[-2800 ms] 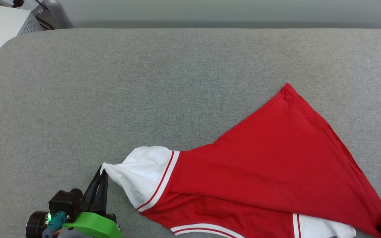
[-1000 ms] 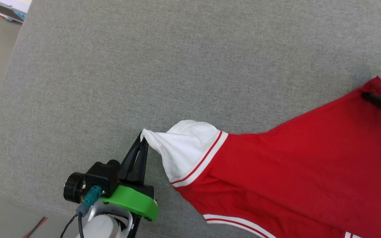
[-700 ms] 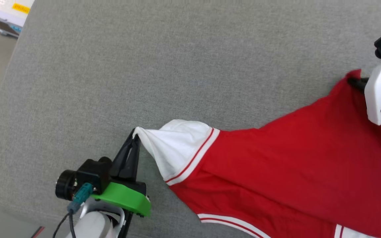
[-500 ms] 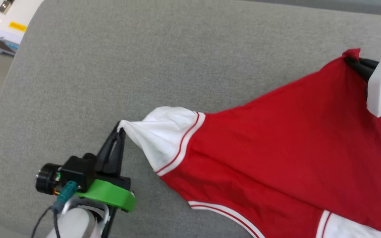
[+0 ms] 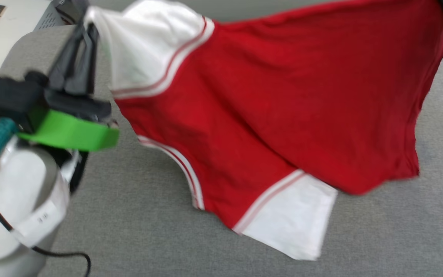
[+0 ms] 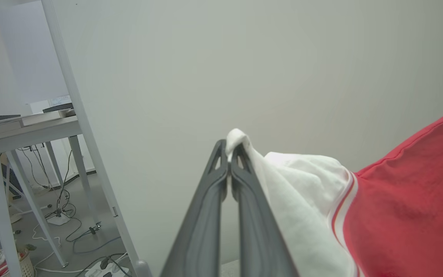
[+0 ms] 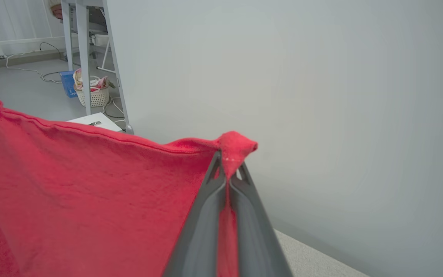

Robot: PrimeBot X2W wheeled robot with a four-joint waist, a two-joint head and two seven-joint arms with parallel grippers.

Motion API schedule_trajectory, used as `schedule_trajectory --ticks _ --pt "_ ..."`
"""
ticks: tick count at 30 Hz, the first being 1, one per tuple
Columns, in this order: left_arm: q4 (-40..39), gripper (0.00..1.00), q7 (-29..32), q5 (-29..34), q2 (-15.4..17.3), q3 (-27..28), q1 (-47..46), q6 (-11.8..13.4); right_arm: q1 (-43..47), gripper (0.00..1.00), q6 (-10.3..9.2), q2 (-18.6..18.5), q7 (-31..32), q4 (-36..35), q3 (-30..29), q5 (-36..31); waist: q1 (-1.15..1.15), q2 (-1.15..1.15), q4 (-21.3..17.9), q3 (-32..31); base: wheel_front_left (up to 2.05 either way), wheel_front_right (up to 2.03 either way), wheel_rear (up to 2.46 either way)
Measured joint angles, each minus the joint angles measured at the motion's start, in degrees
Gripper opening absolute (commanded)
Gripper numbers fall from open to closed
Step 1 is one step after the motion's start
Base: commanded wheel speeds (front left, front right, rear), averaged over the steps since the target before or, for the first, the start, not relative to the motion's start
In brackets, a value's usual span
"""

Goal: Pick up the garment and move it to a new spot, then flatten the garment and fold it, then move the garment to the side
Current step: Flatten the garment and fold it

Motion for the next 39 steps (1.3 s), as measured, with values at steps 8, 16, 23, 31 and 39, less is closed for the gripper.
schedule_trajectory --ticks 8,16,23,31,39 --pt "3.4 0.0 4.0 -0.8 0.4 0.6 -19.7 -4.8 -4.7 0.0 0.0 3.2 -0.4 -1.6 -8.5 -4.4 0.0 0.0 -2.7 2.0 0.0 0.0 0.0" --pt "12.6 0.0 7.3 0.2 -1.7 -1.2 -43.8 -9.1 -19.4 0.0 0.0 8.9 1.2 3.1 -15.6 -10.0 0.0 0.0 -4.0 7.9 0.0 0.0 0.0" --pt "24.8 0.0 6.6 2.7 -4.0 -3.1 -66.5 -11.1 -35.7 0.0 0.0 10.9 0.9 10.5 -16.1 -14.4 0.0 0.0 -4.9 14.5 0.0 0.0 0.0" --pt "35.3 0.0 4.7 3.0 -3.4 -6.6 -80.3 -12.1 -50.0 0.0 0.0 11.6 -4.5 19.9 -11.6 -18.4 0.01 0.0 -5.9 20.2 0.0 0.0 0.0" --pt "43.0 0.0 0.7 0.7 -2.5 -9.1 -81.1 -12.1 -52.6 0.0 0.0 13.1 -8.7 27.5 -4.9 -17.1 0.01 0.0 -6.4 23.3 0.0 0.0 0.0"
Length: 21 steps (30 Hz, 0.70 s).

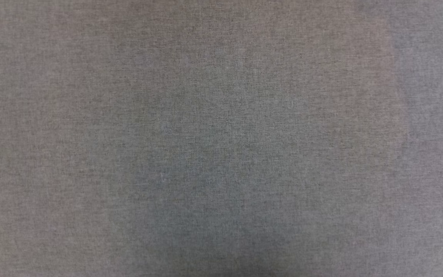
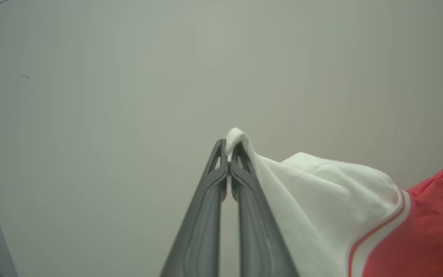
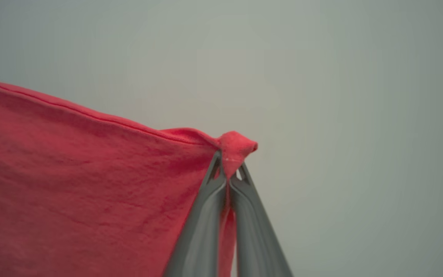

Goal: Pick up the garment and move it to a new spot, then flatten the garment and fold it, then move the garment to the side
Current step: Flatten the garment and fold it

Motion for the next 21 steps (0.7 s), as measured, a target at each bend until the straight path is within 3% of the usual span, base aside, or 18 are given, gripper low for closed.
schedule_trajectory --ticks 11,13,21 --pt "2.6 0.0 -5.8 -3.4 0.5 -0.9 16.4 0.0 12.0 0.0 0.0 1.5 -6.9 4.7 11.1 6.8 0.0 0.0 0.8 -2.3 0.0 0.0 0.0" --pt "1.1 0.0 -6.0 -4.4 0.9 -0.8 21.4 0.1 15.4 0.0 0.0 1.1 -7.6 4.2 12.9 8.3 0.0 0.0 1.1 -3.5 0.0 0.0 0.0" --pt "-11.2 0.0 -6.5 -5.9 2.9 1.0 46.1 4.5 30.2 0.0 0.0 -1.9 -9.0 0.4 18.7 12.9 -0.01 0.0 1.9 -9.1 0.0 0.0 0.0"
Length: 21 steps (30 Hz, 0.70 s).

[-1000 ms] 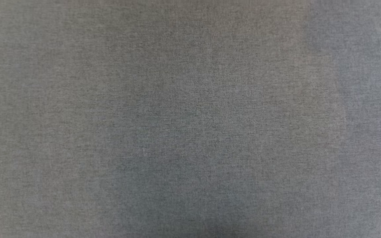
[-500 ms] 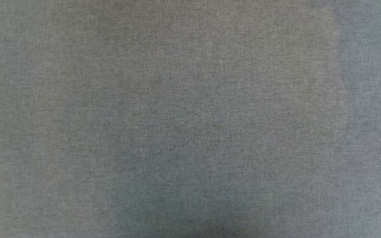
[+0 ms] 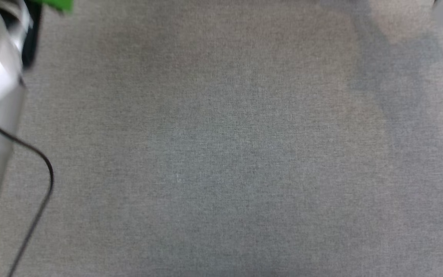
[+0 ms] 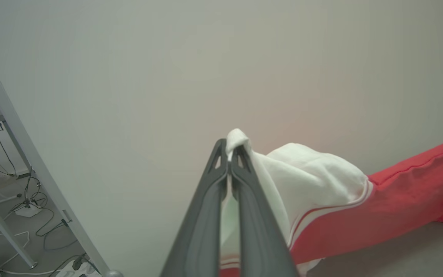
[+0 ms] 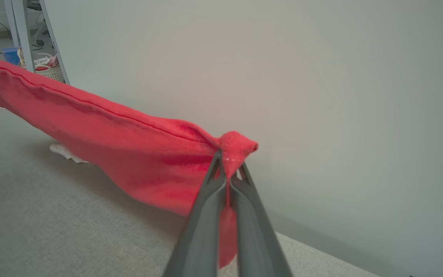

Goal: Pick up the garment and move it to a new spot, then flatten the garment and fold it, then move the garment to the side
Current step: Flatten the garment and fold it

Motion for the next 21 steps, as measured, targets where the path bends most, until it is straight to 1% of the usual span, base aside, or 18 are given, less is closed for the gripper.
schedule_trajectory --ticks 4,8,13,18,21 --pt "-6.6 0.0 0.0 -0.9 1.0 0.5 13.0 3.1 7.9 0.0 0.0 -1.6 -0.5 -3.2 1.7 1.2 0.0 0.0 0.4 -3.1 0.0 0.0 0.0" --pt "-12.9 0.0 0.1 -2.2 3.0 -0.2 26.6 6.3 16.3 0.0 0.0 -3.4 -0.5 -6.2 3.6 1.8 0.0 0.0 0.9 -6.5 0.0 0.0 0.0" --pt "-20.5 0.0 2.2 -3.5 5.4 -1.5 42.0 10.9 26.5 0.0 0.0 -6.3 -0.5 -9.4 5.1 2.5 -0.01 0.0 1.3 -10.9 0.0 0.0 0.0" --pt "-25.9 0.0 4.1 -5.0 6.4 -3.4 53.9 14.1 35.8 0.0 0.0 -8.4 -0.5 -11.7 5.4 2.5 -0.01 0.0 1.8 -14.9 0.0 0.0 0.0" --pt "-28.5 0.0 5.0 -7.0 6.6 -4.0 59.8 15.9 41.3 0.0 0.01 -9.0 -0.5 -12.8 4.0 2.3 -0.01 0.0 2.2 -17.1 0.0 0.0 0.0"
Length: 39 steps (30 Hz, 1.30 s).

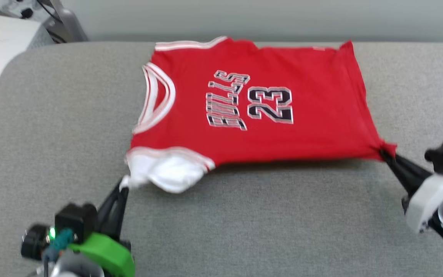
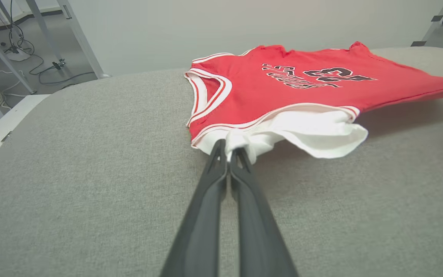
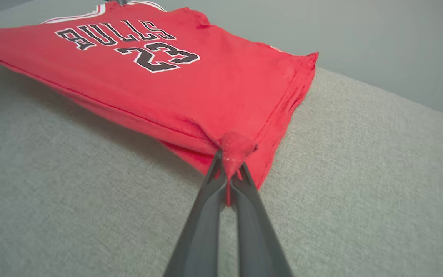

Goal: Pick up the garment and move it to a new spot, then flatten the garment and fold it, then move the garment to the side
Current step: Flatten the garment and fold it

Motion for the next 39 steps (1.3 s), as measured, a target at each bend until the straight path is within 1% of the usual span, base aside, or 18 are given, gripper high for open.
schedule_trajectory --ticks 6,10,16,20,22,26,29,31,34,39 --pt "-1.7 0.0 2.3 -3.9 0.2 -1.7 9.3 1.5 11.4 0.0 0.0 -1.2 0.6 -2.5 -4.2 -0.2 0.0 0.0 0.6 -3.6 0.0 0.0 0.0" --pt "-1.9 0.0 4.1 -7.0 0.1 -3.0 13.4 1.3 18.2 0.0 0.0 -1.5 1.8 -4.8 -7.6 -0.5 0.0 0.0 0.8 -5.3 0.0 0.0 0.0" --pt "-1.7 0.0 6.3 -8.6 -0.2 -5.2 16.5 0.8 28.5 0.0 0.0 -2.2 4.8 -9.5 -14.5 -0.6 0.0 0.0 1.1 -6.9 0.0 0.0 0.0" --pt "-1.2 0.0 6.0 -9.4 -0.8 -5.7 17.0 0.9 34.5 0.0 0.0 -2.0 7.3 -12.3 -18.5 -1.0 0.0 0.0 1.5 -7.5 0.0 0.0 0.0" --pt "-0.5 0.0 5.5 -8.9 -0.7 -5.9 16.9 0.8 35.8 0.0 0.0 -1.2 8.2 -13.3 -20.5 -1.9 0.0 0.0 1.6 -7.5 0.0 0.0 0.0" --pt "2.2 0.0 4.2 -6.3 -0.8 -6.3 14.7 -1.0 36.1 0.0 0.0 0.7 10.4 -15.1 -24.7 -3.2 0.0 0.0 1.7 -6.8 0.0 0.0 0.0" --pt "4.7 0.0 3.3 -5.2 -0.9 -6.0 9.8 -2.7 35.6 0.0 0.0 1.9 12.2 -16.6 -26.7 -3.9 0.0 0.0 1.7 -6.1 0.0 0.0 0.0" --pt "6.0 0.0 3.0 -5.2 -1.5 -5.5 6.4 -4.3 34.9 0.0 0.0 2.6 13.4 -17.3 -27.5 -4.0 0.0 0.0 1.5 -5.6 0.0 0.0 0.0" --pt "7.9 0.0 2.7 -4.6 -1.9 -5.2 1.0 -6.5 33.2 0.0 0.0 3.1 14.8 -18.2 -28.9 -4.5 0.0 0.0 1.1 -4.7 0.0 0.0 0.0" --pt "11.0 0.0 3.7 -2.4 -2.5 -5.2 -7.6 -9.2 29.5 0.0 0.0 3.3 16.1 -19.1 -31.2 -4.4 0.0 0.0 0.4 -2.5 0.0 0.0 0.0"
